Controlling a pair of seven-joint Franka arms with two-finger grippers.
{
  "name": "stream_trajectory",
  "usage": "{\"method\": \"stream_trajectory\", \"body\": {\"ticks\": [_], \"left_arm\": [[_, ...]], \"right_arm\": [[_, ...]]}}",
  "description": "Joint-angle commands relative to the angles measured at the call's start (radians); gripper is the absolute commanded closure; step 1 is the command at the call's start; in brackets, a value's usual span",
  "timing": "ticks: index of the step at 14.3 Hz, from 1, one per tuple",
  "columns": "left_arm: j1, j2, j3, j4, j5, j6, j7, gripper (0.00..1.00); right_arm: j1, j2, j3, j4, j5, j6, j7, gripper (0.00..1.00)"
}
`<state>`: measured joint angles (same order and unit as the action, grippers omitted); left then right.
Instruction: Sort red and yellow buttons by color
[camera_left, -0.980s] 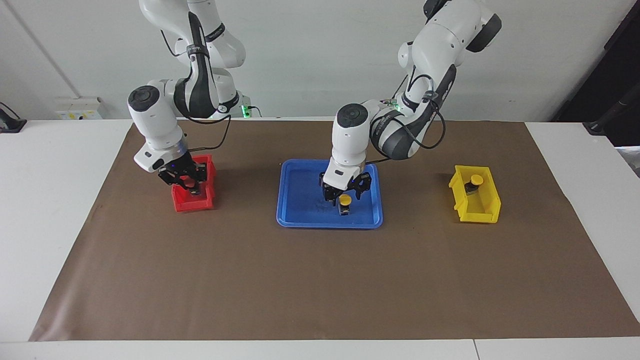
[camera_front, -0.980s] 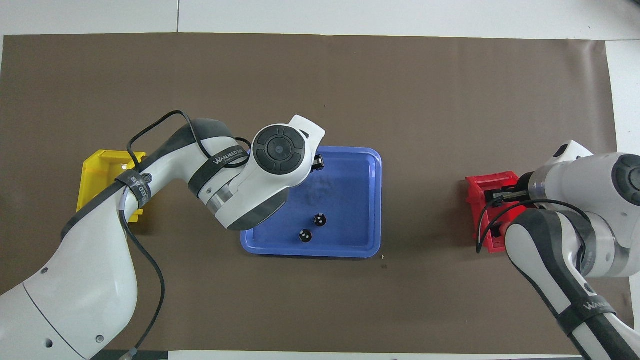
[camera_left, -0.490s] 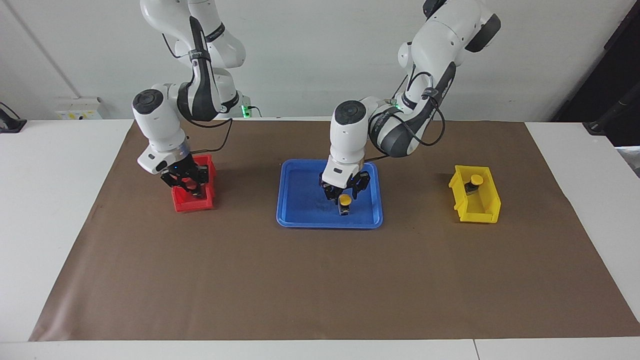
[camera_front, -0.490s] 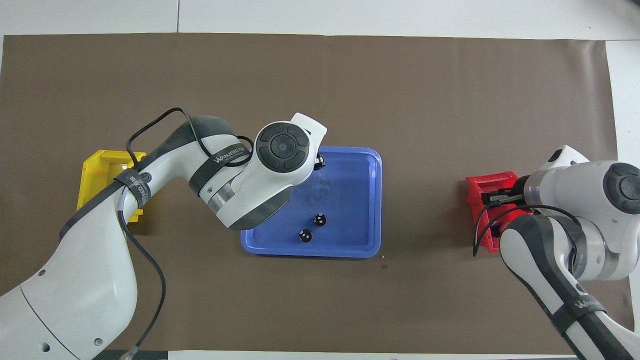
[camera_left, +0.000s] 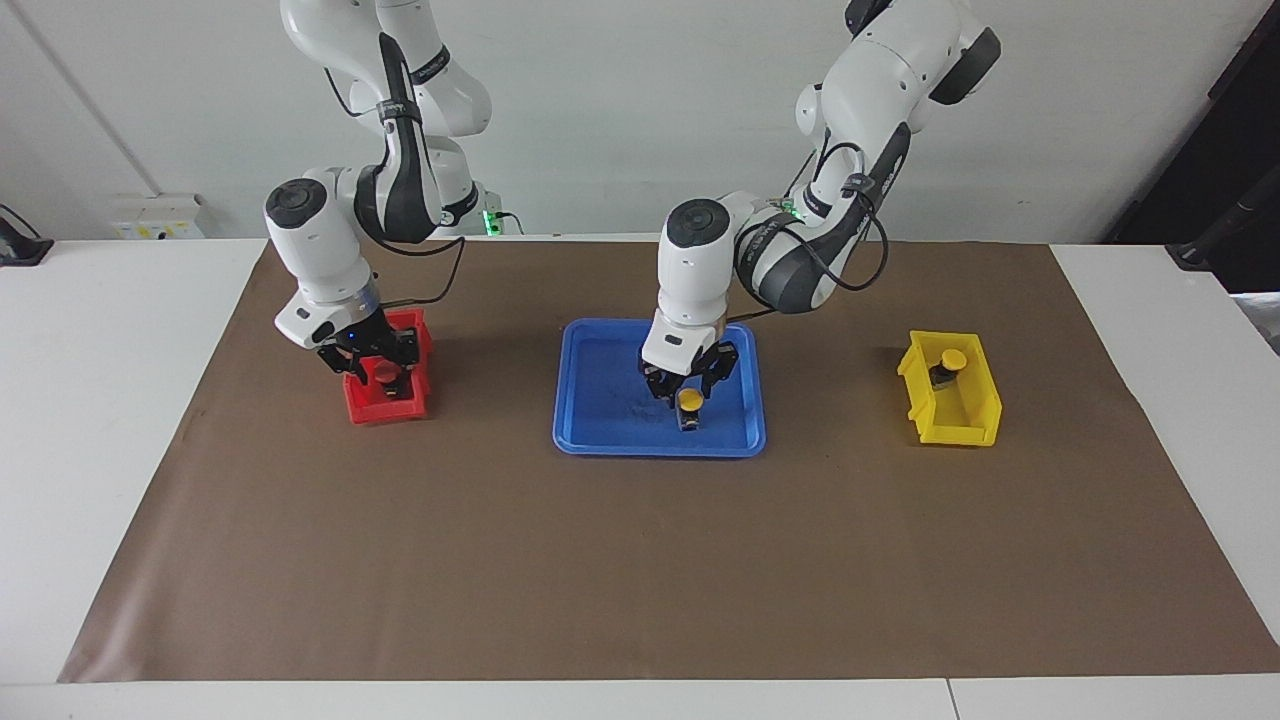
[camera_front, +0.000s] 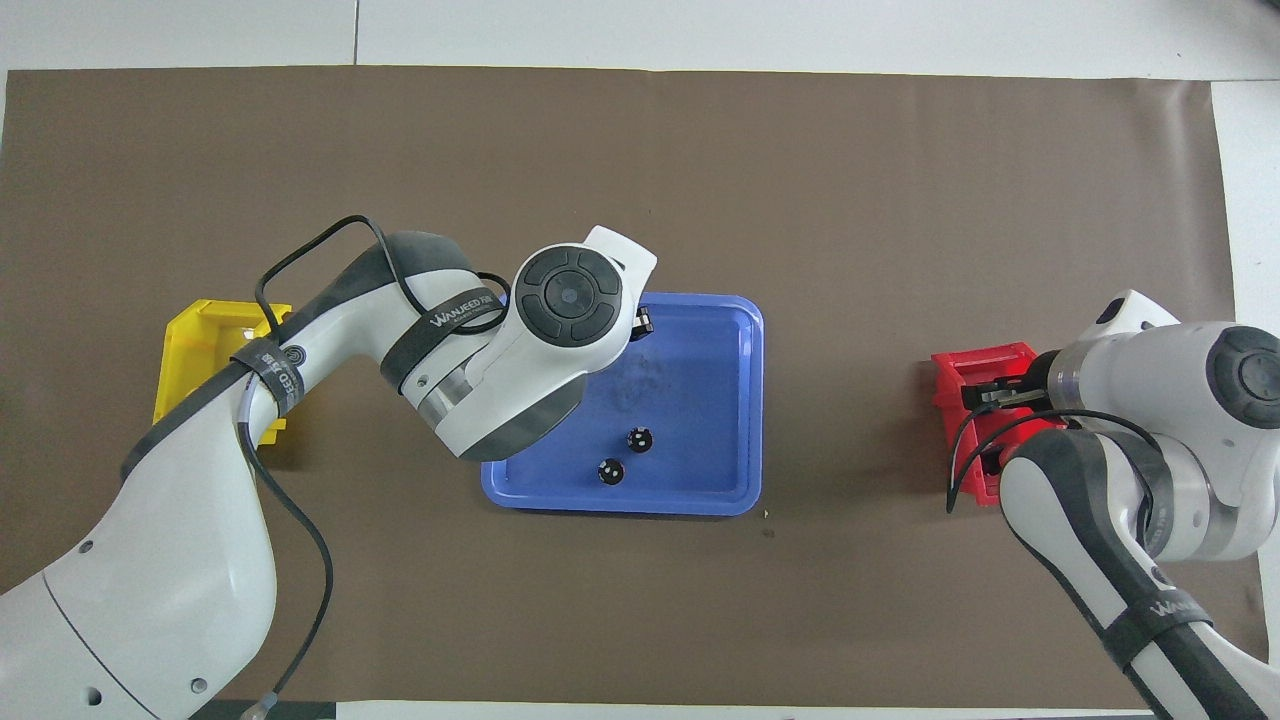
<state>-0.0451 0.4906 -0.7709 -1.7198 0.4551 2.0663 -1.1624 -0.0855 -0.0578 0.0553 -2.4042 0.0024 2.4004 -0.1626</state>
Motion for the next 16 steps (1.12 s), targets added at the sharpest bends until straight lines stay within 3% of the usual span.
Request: {"method": "stream_trajectory", "body": {"ticks": [1, 4, 7, 8, 10, 11, 12, 13, 14, 15, 16], "left_arm": [[0.001, 0.011, -0.004, 0.008, 0.030, -0.002, -0.023, 0.41], [0.002, 0.011, -0.004, 0.008, 0.031, 0.000, -0.022, 0.41], [0.004, 0.011, -0.004, -0.003, 0.031, 0.012, -0.022, 0.41], [0.005, 0.011, -0.004, -0.003, 0.031, 0.015, -0.022, 0.41], [0.005, 0.011, -0.004, -0.003, 0.031, 0.015, -0.022, 0.41], [0.005, 0.013, -0.004, -0.004, 0.031, 0.018, -0.022, 0.41], [0.005, 0.013, -0.004, -0.003, 0.030, 0.017, -0.022, 0.45], [0.005, 0.011, -0.004, -0.001, 0.030, 0.012, -0.022, 0.57], [0.005, 0.013, -0.004, 0.003, 0.030, 0.008, -0.022, 0.78], [0.007, 0.011, -0.004, 0.005, 0.030, 0.006, -0.019, 0.92], [0.011, 0.011, -0.004, 0.009, 0.028, 0.000, -0.017, 0.98]], "right_arm": [[-0.014, 0.003, 0.006, 0.055, 0.021, -0.073, -0.038, 0.31], [-0.008, 0.004, 0.006, 0.163, 0.019, -0.202, -0.038, 0.31], [-0.005, 0.004, 0.006, 0.305, 0.018, -0.355, -0.032, 0.22], [-0.005, 0.006, 0.006, 0.356, 0.018, -0.410, -0.029, 0.18], [-0.005, -0.006, 0.009, 0.404, 0.019, -0.455, -0.023, 0.00], [-0.003, -0.017, 0.012, 0.421, 0.019, -0.467, -0.017, 0.00], [-0.002, -0.022, 0.015, 0.444, 0.018, -0.496, 0.004, 0.00], [0.000, -0.023, 0.018, 0.471, 0.018, -0.535, 0.030, 0.00], [-0.002, -0.023, 0.038, 0.511, 0.018, -0.590, 0.055, 0.00], [-0.002, -0.022, 0.041, 0.549, 0.018, -0.633, 0.073, 0.00], [-0.003, -0.020, 0.041, 0.583, 0.018, -0.668, 0.084, 0.00]]}}
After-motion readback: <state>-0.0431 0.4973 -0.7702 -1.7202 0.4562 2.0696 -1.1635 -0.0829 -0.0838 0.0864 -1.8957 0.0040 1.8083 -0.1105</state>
